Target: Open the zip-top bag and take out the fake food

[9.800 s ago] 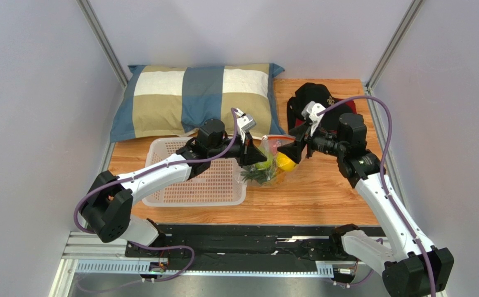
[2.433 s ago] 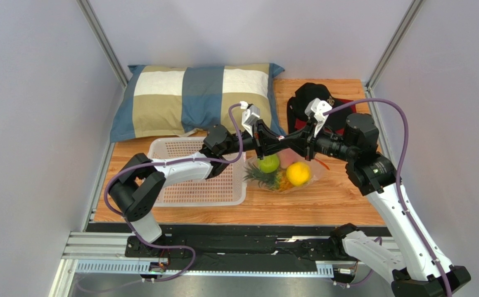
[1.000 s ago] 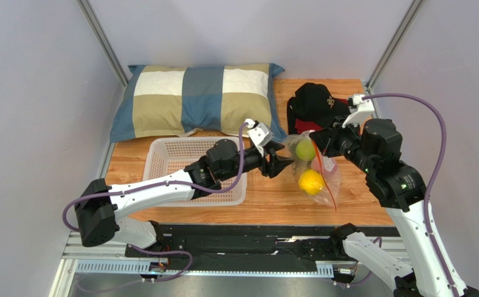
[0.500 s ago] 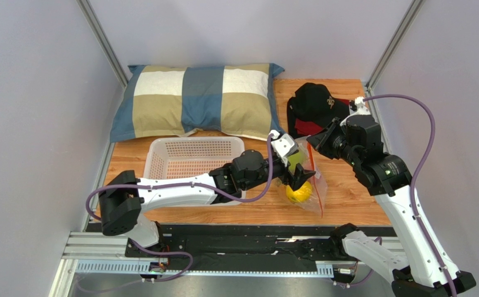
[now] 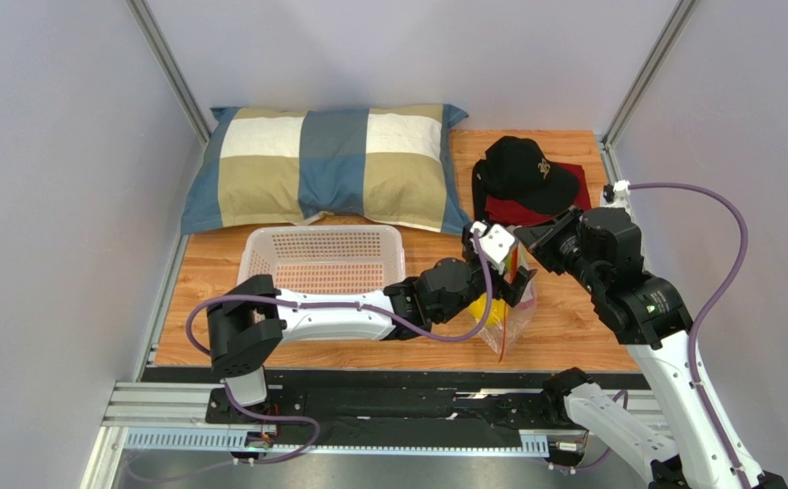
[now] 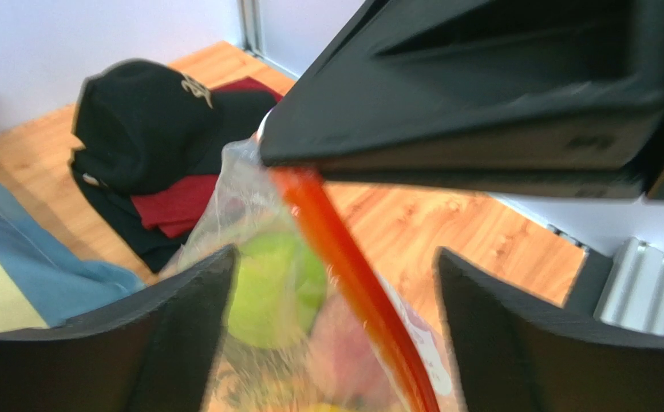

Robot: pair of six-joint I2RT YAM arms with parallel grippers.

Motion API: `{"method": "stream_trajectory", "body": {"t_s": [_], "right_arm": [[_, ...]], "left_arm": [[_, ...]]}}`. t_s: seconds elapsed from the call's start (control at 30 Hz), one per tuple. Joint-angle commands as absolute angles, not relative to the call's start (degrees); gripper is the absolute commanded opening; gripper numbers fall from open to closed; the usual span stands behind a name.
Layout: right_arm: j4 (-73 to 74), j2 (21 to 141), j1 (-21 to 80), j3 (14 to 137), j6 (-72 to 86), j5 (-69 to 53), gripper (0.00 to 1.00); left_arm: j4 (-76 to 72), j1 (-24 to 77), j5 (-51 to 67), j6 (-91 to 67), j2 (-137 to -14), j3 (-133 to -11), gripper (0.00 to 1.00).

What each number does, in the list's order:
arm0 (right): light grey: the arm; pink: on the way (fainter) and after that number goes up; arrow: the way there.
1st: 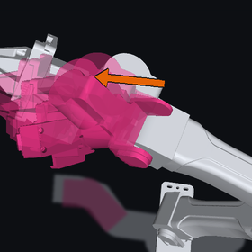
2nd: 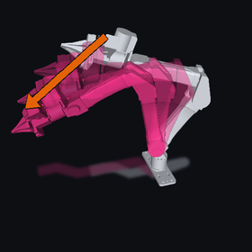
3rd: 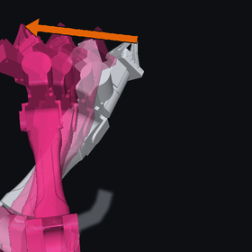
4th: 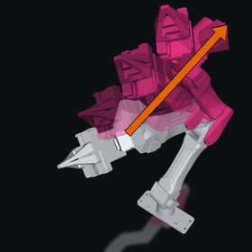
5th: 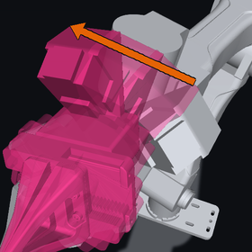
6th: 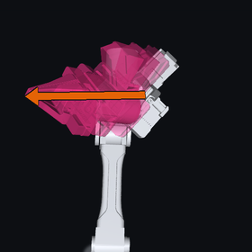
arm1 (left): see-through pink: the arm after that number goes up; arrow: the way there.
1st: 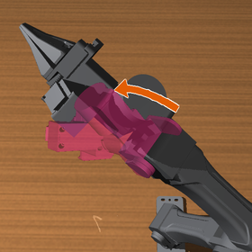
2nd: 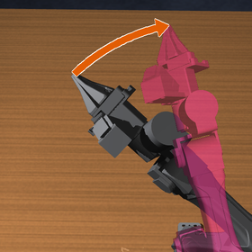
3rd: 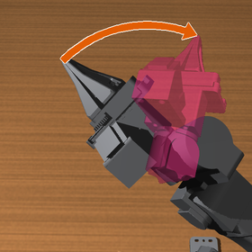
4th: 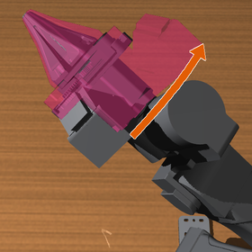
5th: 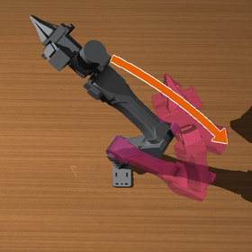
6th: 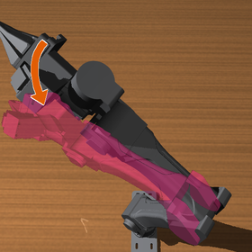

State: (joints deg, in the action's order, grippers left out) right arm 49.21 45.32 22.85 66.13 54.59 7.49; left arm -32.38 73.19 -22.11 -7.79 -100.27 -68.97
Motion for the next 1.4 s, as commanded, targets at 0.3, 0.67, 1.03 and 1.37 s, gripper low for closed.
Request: {"method": "stream_trajectory", "body": {"t_s": [0.3,0.67,1.03,1.37], "right_arm": [[41.75,42.36,23.20,64.68,47.94,6.07,0.54],[31.12,34.80,22.24,57.22,7.22,-2.62,0.93],[25.59,35.86,18.99,48.88,-6.78,-35.67,0.60],[25.75,38.86,18.37,48.60,-4.22,-37.63,0.63]], "left_arm": [[-23.13,66.10,-2.70,-10.03,-97.83,-72.07,0.00],[-9.32,52.14,47.69,-6.15,-89.21,-71.10,0.00],[-2.64,46.23,71.01,-5.98,-95.36,-78.21,0.00],[-0.27,45.70,73.21,-3.87,-96.07,-80.07,0.00]]}}
